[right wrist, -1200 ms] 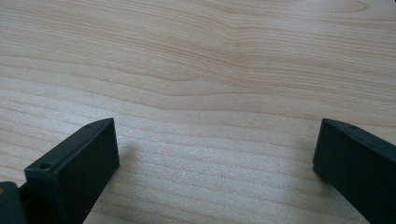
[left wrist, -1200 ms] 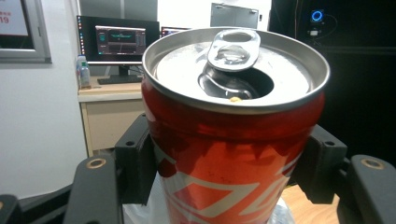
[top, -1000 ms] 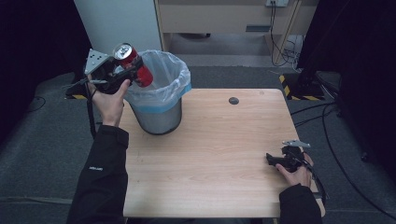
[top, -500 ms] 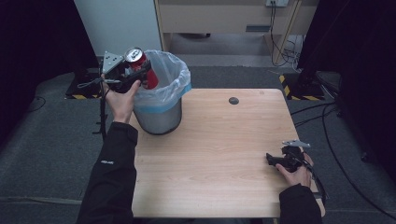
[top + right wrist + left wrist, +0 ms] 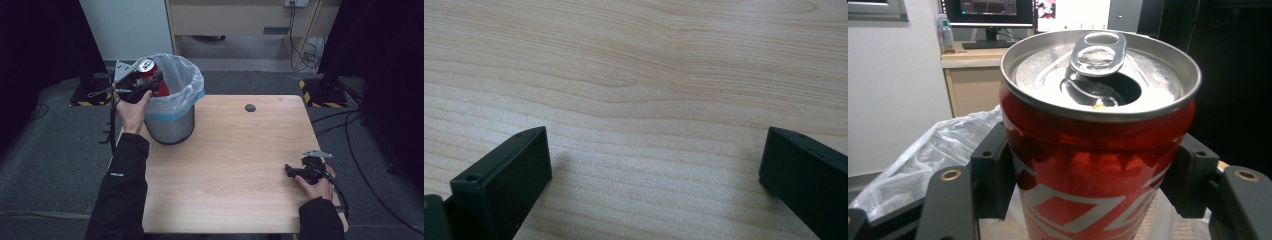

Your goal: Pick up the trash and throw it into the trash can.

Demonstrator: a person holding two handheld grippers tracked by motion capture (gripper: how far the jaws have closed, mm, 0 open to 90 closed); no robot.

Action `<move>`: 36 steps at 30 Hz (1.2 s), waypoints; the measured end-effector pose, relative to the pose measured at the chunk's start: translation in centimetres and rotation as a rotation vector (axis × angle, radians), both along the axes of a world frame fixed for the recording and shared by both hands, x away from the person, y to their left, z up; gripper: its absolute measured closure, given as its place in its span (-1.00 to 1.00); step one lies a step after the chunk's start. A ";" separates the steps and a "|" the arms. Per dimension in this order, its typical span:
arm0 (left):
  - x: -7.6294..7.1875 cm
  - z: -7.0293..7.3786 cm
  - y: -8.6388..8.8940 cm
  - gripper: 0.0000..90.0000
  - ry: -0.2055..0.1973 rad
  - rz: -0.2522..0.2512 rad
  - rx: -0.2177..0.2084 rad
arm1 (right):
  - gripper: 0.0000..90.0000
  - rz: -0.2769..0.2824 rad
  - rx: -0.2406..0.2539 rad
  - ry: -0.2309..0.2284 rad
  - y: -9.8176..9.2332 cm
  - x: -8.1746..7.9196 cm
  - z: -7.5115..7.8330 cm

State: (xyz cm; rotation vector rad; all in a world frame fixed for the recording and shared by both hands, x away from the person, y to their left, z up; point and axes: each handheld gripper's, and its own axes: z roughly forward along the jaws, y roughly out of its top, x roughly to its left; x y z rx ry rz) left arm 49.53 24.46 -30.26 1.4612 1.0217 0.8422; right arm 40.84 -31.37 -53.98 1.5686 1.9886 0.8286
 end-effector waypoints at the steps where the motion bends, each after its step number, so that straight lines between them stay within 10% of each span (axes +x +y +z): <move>1: 0.0 -0.2 0.0 -0.26 0.005 0.001 0.002 | -0.99 0.000 0.000 0.000 0.0 0.0 0.0; 36: -3.6 -0.2 0.0 -0.43 -0.029 -0.077 -0.026 | -0.99 0.001 -0.001 0.001 0.0 0.0 0.0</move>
